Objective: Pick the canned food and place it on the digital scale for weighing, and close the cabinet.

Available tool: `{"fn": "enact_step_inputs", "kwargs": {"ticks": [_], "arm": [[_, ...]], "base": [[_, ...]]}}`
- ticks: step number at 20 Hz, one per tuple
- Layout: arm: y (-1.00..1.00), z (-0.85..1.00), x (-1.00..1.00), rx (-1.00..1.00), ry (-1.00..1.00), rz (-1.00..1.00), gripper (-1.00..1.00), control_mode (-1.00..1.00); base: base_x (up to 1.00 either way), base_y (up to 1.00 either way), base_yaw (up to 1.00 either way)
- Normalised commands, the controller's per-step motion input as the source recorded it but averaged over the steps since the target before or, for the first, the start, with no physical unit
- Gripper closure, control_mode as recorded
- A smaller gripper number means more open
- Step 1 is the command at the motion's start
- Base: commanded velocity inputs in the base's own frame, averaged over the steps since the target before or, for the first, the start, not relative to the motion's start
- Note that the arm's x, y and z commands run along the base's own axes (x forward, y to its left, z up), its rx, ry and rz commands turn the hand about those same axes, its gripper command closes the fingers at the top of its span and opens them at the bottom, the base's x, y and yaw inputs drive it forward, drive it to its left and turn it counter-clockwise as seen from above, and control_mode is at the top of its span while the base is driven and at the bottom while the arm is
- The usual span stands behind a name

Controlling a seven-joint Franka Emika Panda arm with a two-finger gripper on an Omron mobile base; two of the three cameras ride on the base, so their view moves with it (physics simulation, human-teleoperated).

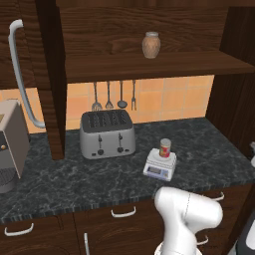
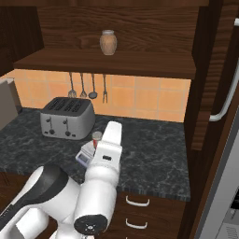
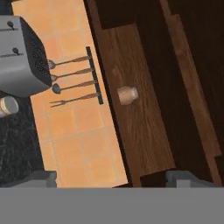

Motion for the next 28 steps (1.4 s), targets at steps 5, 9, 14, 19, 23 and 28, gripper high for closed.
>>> {"fn": "enact_step_inputs", "kwargs": {"ticks": [5,9,14,19,23,28], "arm": [[-0.01,-0.18,-0.09,-0.02,-0.15,-0.35,-1.00,-1.00],[-0.02,-0.03,-0.02,-0.01,-0.06,-0.12,-1.00,-1.00],[0.00,-0.47,0.00,-0.09,-0.03,-0.01,-1.00,-1.00],[-0.12,-0.21,-0.12,-0.04,-0.02,-0.02,-1.00,-1.00],[-0.27,0.01,-0.35,0.00,-0.01,-0.03,-1.00,-1.00],[-0.75,0.26,-0.55,0.00,-0.01,-0.02,-1.00,-1.00]], "base": [[0.00,0.00,0.00],[0.00,0.00,0.00],[0.00,0.00,0.00],[0.00,0.00,0.00],[0.00,0.00,0.00],[0.00,0.00,0.00]]}}
